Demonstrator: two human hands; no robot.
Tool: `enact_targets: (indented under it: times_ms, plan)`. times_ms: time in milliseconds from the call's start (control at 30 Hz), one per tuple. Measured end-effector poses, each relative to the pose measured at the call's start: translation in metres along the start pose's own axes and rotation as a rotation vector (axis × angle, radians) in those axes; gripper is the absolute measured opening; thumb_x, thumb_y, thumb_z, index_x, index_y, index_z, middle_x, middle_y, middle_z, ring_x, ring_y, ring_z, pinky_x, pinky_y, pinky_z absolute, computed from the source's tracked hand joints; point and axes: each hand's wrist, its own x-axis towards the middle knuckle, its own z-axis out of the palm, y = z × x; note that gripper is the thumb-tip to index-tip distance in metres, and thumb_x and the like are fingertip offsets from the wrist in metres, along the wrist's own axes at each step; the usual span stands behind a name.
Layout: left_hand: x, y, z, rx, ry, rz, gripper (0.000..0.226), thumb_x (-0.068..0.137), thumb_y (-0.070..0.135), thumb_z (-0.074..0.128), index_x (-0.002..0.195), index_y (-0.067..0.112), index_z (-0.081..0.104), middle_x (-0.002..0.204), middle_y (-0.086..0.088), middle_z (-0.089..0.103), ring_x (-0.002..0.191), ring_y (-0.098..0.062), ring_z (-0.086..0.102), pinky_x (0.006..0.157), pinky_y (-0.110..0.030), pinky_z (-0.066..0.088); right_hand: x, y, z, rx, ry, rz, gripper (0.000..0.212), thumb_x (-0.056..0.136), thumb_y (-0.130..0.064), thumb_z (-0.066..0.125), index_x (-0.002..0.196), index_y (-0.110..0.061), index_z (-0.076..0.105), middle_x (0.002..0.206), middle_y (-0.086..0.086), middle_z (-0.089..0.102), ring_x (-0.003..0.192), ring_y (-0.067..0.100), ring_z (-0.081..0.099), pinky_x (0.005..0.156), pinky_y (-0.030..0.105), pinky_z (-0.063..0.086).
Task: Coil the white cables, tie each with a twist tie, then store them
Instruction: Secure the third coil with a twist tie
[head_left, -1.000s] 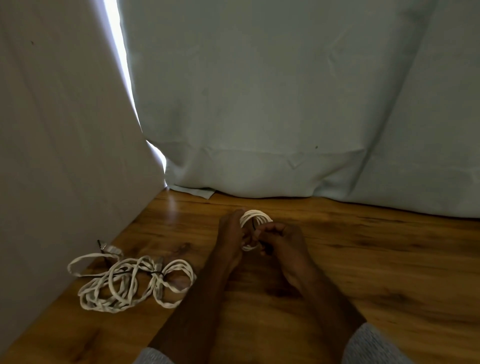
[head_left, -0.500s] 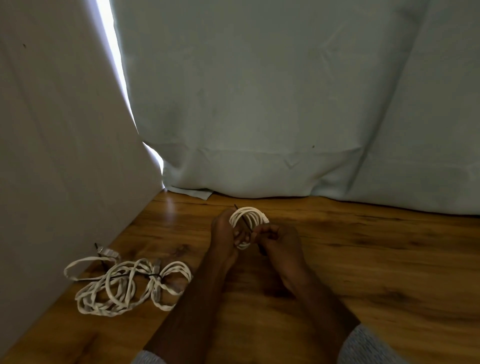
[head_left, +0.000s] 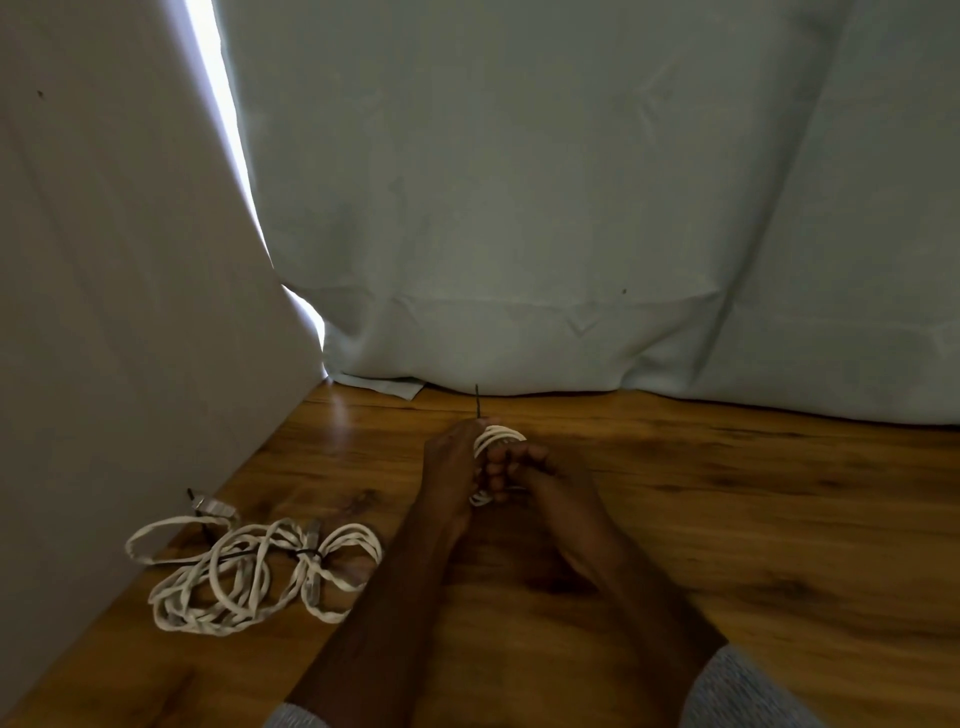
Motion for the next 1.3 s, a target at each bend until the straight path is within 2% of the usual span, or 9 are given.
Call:
enact_targets:
  times_ms: [133, 233, 333, 433, 567, 667, 800, 1033, 1300]
  plan:
    - [-0.001, 0.002, -0.002, 0.131, -0.058, 0.083, 0.020, 0.093, 0.019, 0.059, 0.097, 0.012, 0.078, 0.076, -0.003, 0.072, 0.062, -0.010, 0.064, 0.056, -0.023, 0.048, 0.006, 0.003, -0.006, -0.442, 0.110, -0.299, 0.012, 0.095, -0.021, 0.068, 0.101, -0.024, 0.078, 0.095, -0.010, 0.075, 0.091, 0.003, 0.068, 0.080, 0.021, 0.053]
    - [-0.010, 0.006, 0.001, 0.211, -0.193, 0.137, 0.021, 0.098, 0.014, 0.054, 0.093, 0.006, 0.073, 0.058, 0.008, 0.065, 0.044, 0.001, 0.055, 0.042, -0.016, 0.041, 0.011, 0.000, -0.012, -0.404, 0.175, -0.439, 0.015, 0.093, -0.022, 0.070, 0.096, -0.036, 0.076, 0.107, -0.008, 0.064, 0.101, 0.005, 0.062, 0.082, 0.017, 0.049]
    - [-0.017, 0.008, 0.003, 0.230, -0.309, 0.130, 0.020, 0.098, 0.016, 0.056, 0.097, 0.004, 0.072, 0.054, 0.009, 0.063, 0.039, 0.001, 0.051, 0.044, -0.018, 0.038, 0.014, 0.001, -0.018, -0.222, 0.163, -0.384, 0.016, 0.092, -0.020, 0.071, 0.100, -0.031, 0.080, 0.114, -0.007, 0.070, 0.109, 0.012, 0.066, 0.091, 0.029, 0.053]
    - [-0.018, 0.011, 0.004, 0.279, -0.337, 0.086, 0.021, 0.099, 0.015, 0.054, 0.088, 0.004, 0.068, 0.045, 0.011, 0.057, 0.036, 0.001, 0.049, 0.047, -0.020, 0.036, 0.011, -0.002, -0.020, -0.092, 0.146, -0.303, 0.015, 0.093, -0.012, 0.069, 0.097, -0.022, 0.080, 0.097, -0.003, 0.079, 0.094, 0.014, 0.074, 0.080, 0.029, 0.057]
    - [-0.015, 0.009, 0.006, 0.355, -0.267, 0.162, 0.015, 0.098, 0.020, 0.057, 0.092, 0.013, 0.069, 0.073, -0.002, 0.067, 0.054, -0.015, 0.053, 0.044, -0.021, 0.035, 0.011, -0.001, -0.020, -0.038, 0.191, -0.266, 0.013, 0.092, -0.014, 0.071, 0.101, -0.014, 0.080, 0.095, 0.002, 0.079, 0.093, 0.020, 0.075, 0.083, 0.035, 0.059]
    - [-0.016, 0.005, 0.008, 0.337, -0.293, 0.233, 0.010, 0.099, 0.023, 0.057, 0.094, 0.014, 0.057, 0.075, 0.000, 0.059, 0.050, -0.013, 0.047, 0.043, -0.024, 0.033, 0.010, -0.004, -0.022, 0.074, 0.214, -0.195, 0.014, 0.089, -0.011, 0.073, 0.101, -0.008, 0.079, 0.094, 0.006, 0.079, 0.092, 0.021, 0.075, 0.077, 0.031, 0.059]
    - [-0.020, 0.006, 0.010, 0.361, -0.432, 0.269, 0.014, 0.095, 0.033, 0.063, 0.090, 0.021, 0.069, 0.059, 0.000, 0.051, 0.046, -0.011, 0.042, 0.045, -0.024, 0.035, 0.008, -0.009, -0.028, 0.165, 0.235, -0.125, 0.010, 0.086, -0.008, 0.074, 0.095, -0.009, 0.078, 0.090, 0.007, 0.079, 0.083, 0.018, 0.075, 0.067, 0.024, 0.057]
    - [-0.018, 0.002, 0.007, 0.299, -0.367, 0.271, 0.012, 0.092, 0.015, 0.067, 0.087, 0.011, 0.077, 0.062, -0.013, 0.058, 0.041, -0.012, 0.045, 0.043, -0.023, 0.036, 0.008, -0.014, -0.028, 0.224, 0.176, -0.075, 0.020, 0.093, -0.019, 0.069, 0.098, -0.001, 0.076, 0.091, 0.016, 0.077, 0.079, 0.022, 0.074, 0.066, 0.029, 0.058]
    - [-0.025, -0.002, 0.012, 0.244, -0.391, 0.280, 0.017, 0.093, 0.006, 0.063, 0.085, 0.012, 0.075, 0.055, 0.008, 0.062, 0.040, -0.005, 0.049, 0.041, -0.020, 0.038, 0.012, -0.014, -0.033, 0.296, 0.305, -0.043, 0.013, 0.084, 0.003, 0.073, 0.091, -0.009, 0.073, 0.089, 0.013, 0.077, 0.078, 0.023, 0.073, 0.063, 0.030, 0.057]
